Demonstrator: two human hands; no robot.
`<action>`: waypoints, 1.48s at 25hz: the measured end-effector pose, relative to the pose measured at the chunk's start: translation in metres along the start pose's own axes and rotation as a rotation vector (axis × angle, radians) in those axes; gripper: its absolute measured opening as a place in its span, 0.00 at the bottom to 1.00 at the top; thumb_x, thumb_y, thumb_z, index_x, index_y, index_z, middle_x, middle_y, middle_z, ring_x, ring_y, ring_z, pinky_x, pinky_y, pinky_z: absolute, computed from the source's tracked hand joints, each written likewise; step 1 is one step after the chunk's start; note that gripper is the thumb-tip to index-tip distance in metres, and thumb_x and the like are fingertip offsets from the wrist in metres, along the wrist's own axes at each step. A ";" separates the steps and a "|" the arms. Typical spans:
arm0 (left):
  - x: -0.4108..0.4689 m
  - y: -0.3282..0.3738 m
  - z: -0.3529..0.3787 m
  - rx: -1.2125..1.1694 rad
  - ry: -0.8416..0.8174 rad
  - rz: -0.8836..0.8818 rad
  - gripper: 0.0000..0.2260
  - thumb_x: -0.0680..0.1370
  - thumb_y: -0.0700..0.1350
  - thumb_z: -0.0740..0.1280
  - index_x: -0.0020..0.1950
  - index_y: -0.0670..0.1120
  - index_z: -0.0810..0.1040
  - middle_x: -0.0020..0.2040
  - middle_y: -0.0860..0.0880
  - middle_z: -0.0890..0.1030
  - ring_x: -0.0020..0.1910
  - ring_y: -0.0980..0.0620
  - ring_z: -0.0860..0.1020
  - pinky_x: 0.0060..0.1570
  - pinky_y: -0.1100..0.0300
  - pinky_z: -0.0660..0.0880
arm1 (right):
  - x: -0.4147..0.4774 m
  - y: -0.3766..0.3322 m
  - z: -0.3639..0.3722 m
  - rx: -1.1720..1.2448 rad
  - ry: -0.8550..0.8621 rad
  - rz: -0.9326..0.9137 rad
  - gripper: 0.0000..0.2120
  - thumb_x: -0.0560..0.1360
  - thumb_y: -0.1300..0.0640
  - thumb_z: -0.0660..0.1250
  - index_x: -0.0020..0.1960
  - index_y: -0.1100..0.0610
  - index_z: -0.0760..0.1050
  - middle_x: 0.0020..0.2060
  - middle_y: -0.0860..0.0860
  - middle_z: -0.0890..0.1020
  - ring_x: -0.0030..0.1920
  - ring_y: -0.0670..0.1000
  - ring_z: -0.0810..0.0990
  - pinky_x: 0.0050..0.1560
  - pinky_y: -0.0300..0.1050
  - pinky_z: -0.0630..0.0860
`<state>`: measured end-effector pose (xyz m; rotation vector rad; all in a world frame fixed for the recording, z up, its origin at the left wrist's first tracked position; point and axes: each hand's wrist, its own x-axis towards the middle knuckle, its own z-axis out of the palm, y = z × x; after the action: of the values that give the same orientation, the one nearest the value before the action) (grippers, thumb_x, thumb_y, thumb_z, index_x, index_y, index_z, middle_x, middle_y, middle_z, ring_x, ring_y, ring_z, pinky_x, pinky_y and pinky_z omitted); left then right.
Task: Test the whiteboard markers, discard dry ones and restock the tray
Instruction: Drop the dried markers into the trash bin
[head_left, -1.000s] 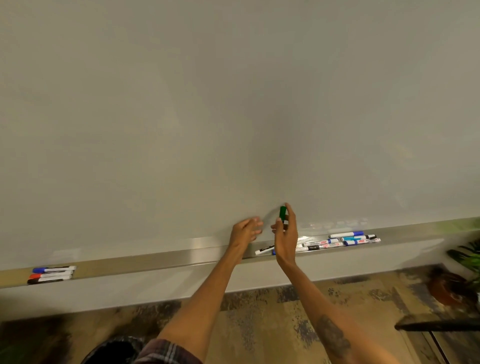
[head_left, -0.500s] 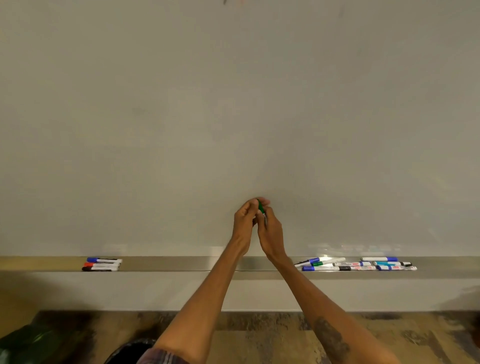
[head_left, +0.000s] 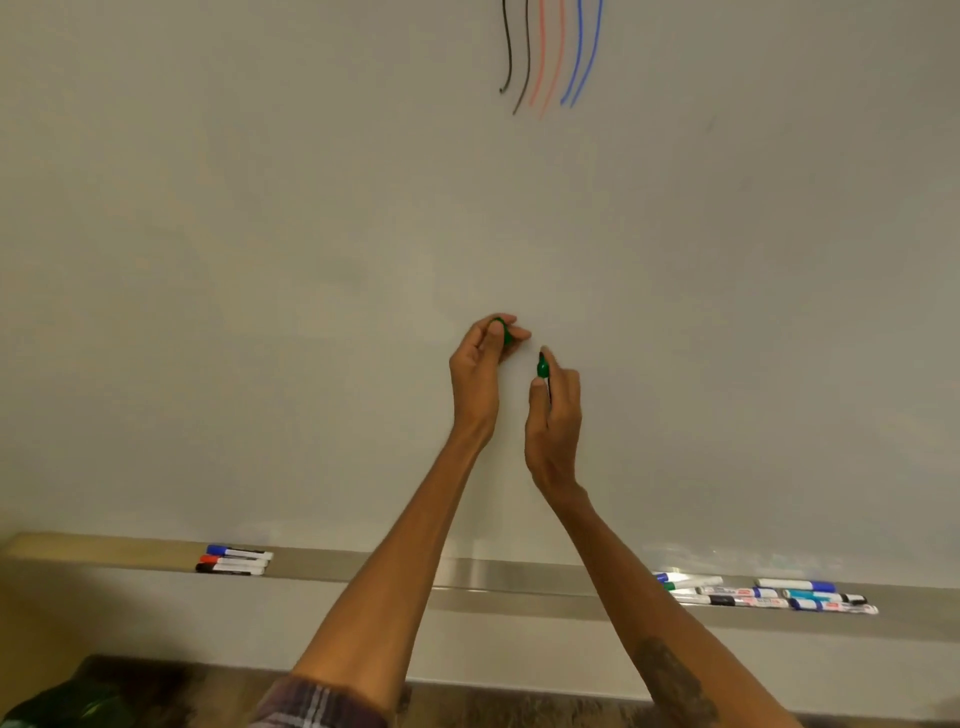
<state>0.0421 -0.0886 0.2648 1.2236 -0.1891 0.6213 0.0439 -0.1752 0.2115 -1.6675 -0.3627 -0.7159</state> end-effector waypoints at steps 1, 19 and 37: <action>0.009 0.012 0.003 0.029 0.004 0.043 0.11 0.84 0.44 0.61 0.58 0.39 0.79 0.49 0.42 0.84 0.53 0.46 0.83 0.60 0.53 0.78 | 0.013 -0.012 -0.001 0.025 0.016 -0.005 0.20 0.84 0.59 0.56 0.75 0.58 0.65 0.51 0.50 0.73 0.47 0.46 0.76 0.49 0.36 0.75; 0.151 0.130 0.035 0.406 0.151 0.788 0.17 0.84 0.47 0.60 0.68 0.38 0.75 0.71 0.42 0.74 0.76 0.47 0.65 0.79 0.53 0.54 | 0.150 -0.150 -0.052 0.580 0.069 -0.137 0.13 0.81 0.58 0.64 0.64 0.59 0.74 0.52 0.59 0.83 0.52 0.55 0.81 0.52 0.49 0.78; 0.168 0.115 0.035 0.625 0.277 0.987 0.17 0.85 0.43 0.57 0.72 0.38 0.71 0.70 0.46 0.76 0.77 0.51 0.63 0.78 0.52 0.56 | 0.245 -0.202 -0.048 0.177 0.357 -0.482 0.09 0.76 0.61 0.67 0.55 0.61 0.80 0.40 0.45 0.81 0.40 0.45 0.80 0.40 0.45 0.78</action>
<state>0.1251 -0.0402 0.4479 1.5923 -0.3875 1.7973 0.0975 -0.2115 0.5265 -1.2599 -0.5608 -1.2796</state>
